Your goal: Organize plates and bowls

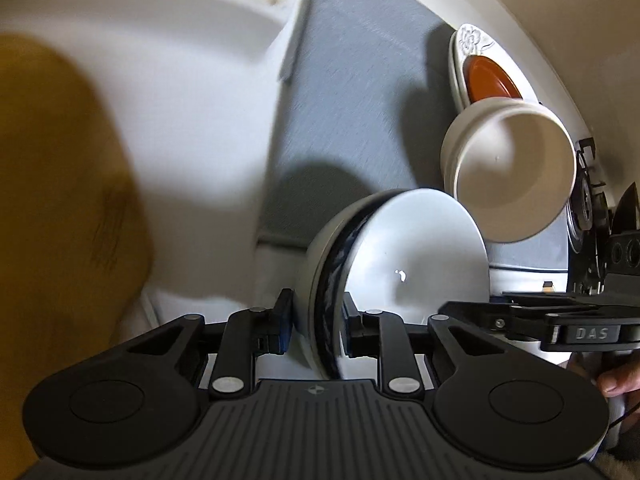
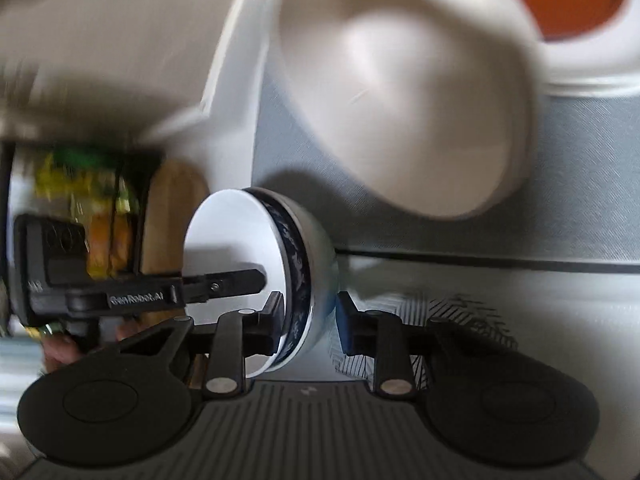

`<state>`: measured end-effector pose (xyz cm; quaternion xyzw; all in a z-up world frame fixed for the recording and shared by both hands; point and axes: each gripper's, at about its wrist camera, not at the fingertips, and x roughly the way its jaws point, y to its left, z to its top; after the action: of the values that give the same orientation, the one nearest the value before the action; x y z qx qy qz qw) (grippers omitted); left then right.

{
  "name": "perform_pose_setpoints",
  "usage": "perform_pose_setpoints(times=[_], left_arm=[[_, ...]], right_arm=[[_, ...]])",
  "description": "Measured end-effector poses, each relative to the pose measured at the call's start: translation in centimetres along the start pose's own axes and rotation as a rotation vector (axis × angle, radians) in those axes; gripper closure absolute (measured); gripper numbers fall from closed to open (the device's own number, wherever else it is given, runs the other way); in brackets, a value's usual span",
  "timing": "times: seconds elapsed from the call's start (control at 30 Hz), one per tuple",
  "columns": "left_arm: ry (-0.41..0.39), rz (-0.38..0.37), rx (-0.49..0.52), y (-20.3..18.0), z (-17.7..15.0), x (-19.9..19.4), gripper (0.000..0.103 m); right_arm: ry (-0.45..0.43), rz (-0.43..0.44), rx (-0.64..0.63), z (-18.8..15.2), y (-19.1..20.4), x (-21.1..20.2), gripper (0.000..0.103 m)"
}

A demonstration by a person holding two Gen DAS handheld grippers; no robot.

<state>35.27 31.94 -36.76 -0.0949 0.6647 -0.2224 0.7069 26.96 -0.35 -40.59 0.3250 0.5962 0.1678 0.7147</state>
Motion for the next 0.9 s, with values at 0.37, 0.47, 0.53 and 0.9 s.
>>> perform_pose_setpoints(times=[0.37, 0.47, 0.53, 0.9], left_arm=[[-0.003, -0.011, -0.094, 1.3, -2.0, -0.7, 0.079], [-0.010, -0.006, -0.095, 1.3, -1.9, -0.7, 0.080], [-0.010, -0.015, -0.109, 1.5, -1.6, -0.6, 0.080], [-0.021, 0.081, 0.005, -0.5, -1.6, -1.2, 0.078]], right_arm=[[-0.100, -0.072, -0.116, -0.2, 1.6, -4.7, 0.046], [-0.048, -0.037, -0.041, -0.6, -0.2, -4.6, 0.043], [-0.025, 0.089, 0.078, -0.8, -1.7, -3.7, 0.043], [0.037, 0.055, 0.040, 0.0, 0.3, 1.5, 0.071]])
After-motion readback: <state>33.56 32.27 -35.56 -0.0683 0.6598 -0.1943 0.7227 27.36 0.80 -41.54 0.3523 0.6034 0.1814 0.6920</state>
